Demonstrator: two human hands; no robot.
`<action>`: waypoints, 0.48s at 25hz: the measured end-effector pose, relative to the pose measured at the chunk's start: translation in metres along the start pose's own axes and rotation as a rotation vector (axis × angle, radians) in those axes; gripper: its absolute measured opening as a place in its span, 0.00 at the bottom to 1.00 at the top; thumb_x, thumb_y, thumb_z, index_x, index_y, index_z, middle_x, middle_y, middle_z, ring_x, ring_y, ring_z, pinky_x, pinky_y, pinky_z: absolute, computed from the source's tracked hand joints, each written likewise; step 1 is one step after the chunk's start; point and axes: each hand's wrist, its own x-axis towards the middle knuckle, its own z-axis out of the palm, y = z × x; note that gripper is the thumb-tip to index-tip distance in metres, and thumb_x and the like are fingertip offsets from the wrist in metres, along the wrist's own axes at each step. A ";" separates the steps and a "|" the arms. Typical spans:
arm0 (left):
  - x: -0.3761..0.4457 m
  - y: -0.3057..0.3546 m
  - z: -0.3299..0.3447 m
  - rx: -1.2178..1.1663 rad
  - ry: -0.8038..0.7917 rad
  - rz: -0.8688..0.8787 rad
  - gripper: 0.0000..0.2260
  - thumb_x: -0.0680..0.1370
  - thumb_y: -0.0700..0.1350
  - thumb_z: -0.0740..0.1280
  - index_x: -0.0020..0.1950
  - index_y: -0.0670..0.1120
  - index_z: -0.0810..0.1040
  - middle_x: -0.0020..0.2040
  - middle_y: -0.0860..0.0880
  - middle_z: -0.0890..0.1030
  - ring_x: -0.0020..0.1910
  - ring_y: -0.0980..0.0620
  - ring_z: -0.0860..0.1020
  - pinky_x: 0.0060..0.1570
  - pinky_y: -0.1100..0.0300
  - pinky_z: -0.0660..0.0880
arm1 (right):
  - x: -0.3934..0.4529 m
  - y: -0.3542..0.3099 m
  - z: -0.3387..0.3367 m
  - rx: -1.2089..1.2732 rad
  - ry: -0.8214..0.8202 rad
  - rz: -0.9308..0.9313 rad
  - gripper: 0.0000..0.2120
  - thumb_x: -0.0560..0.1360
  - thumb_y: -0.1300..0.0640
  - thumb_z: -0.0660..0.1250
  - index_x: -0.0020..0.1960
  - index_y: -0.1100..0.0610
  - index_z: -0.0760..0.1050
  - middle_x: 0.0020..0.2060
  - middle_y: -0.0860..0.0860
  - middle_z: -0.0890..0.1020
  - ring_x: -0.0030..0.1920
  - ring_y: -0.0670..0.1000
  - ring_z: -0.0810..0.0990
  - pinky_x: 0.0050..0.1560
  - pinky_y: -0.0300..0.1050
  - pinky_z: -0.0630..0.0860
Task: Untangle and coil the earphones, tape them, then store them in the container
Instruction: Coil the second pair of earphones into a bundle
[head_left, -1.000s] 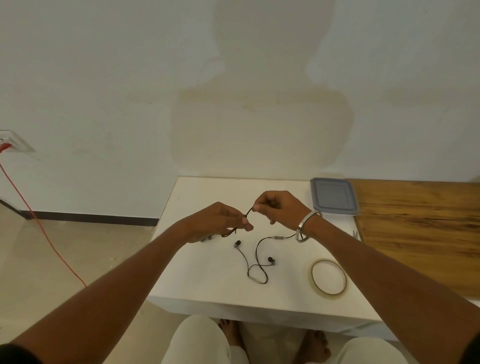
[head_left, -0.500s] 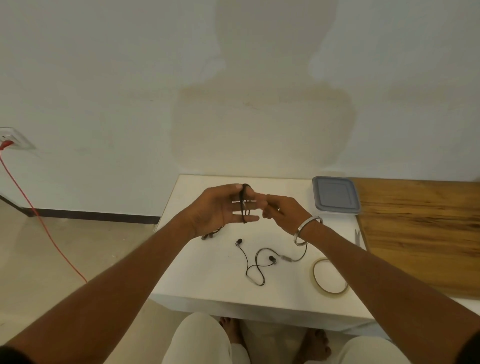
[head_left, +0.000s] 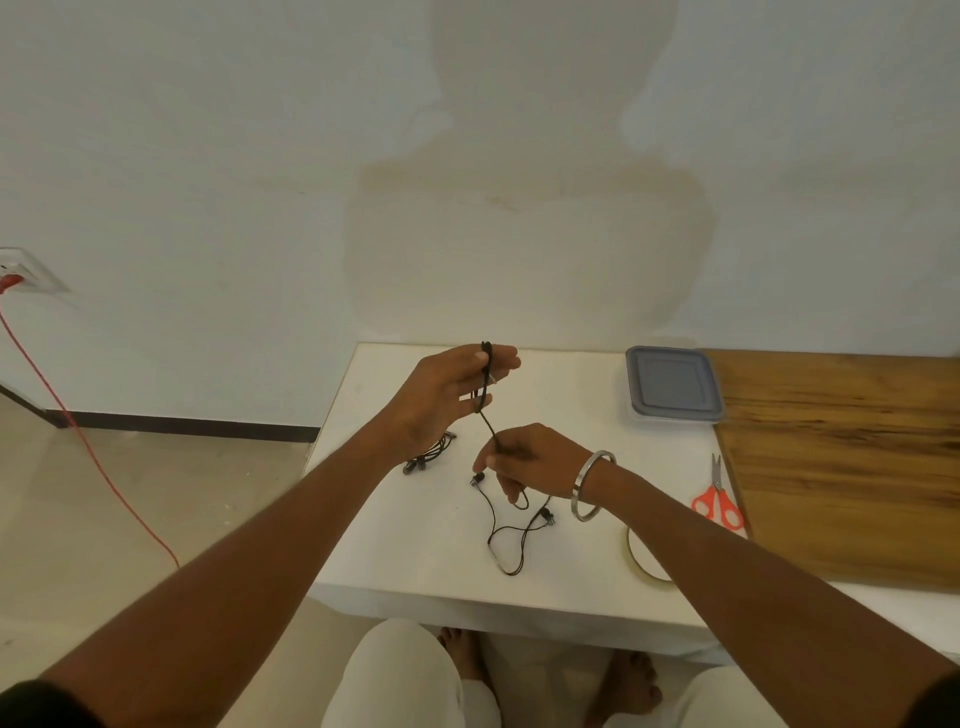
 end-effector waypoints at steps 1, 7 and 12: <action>0.000 -0.004 -0.001 0.093 -0.006 -0.018 0.15 0.82 0.45 0.56 0.61 0.47 0.80 0.62 0.49 0.81 0.66 0.52 0.76 0.67 0.48 0.68 | -0.001 -0.001 -0.002 0.008 -0.001 -0.019 0.10 0.78 0.55 0.60 0.45 0.47 0.79 0.30 0.52 0.82 0.30 0.43 0.80 0.40 0.33 0.76; -0.011 -0.018 -0.011 0.397 -0.048 -0.125 0.15 0.82 0.50 0.56 0.57 0.55 0.82 0.60 0.59 0.81 0.66 0.60 0.73 0.66 0.54 0.66 | -0.007 -0.009 -0.018 0.122 0.015 -0.040 0.07 0.77 0.55 0.63 0.45 0.51 0.80 0.26 0.50 0.78 0.26 0.48 0.77 0.37 0.40 0.78; -0.015 -0.020 -0.009 0.634 -0.039 -0.182 0.18 0.82 0.50 0.58 0.38 0.61 0.83 0.32 0.49 0.76 0.32 0.56 0.71 0.45 0.55 0.67 | -0.010 -0.011 -0.032 0.246 0.062 -0.017 0.07 0.76 0.57 0.65 0.44 0.56 0.81 0.26 0.49 0.74 0.26 0.49 0.74 0.33 0.43 0.79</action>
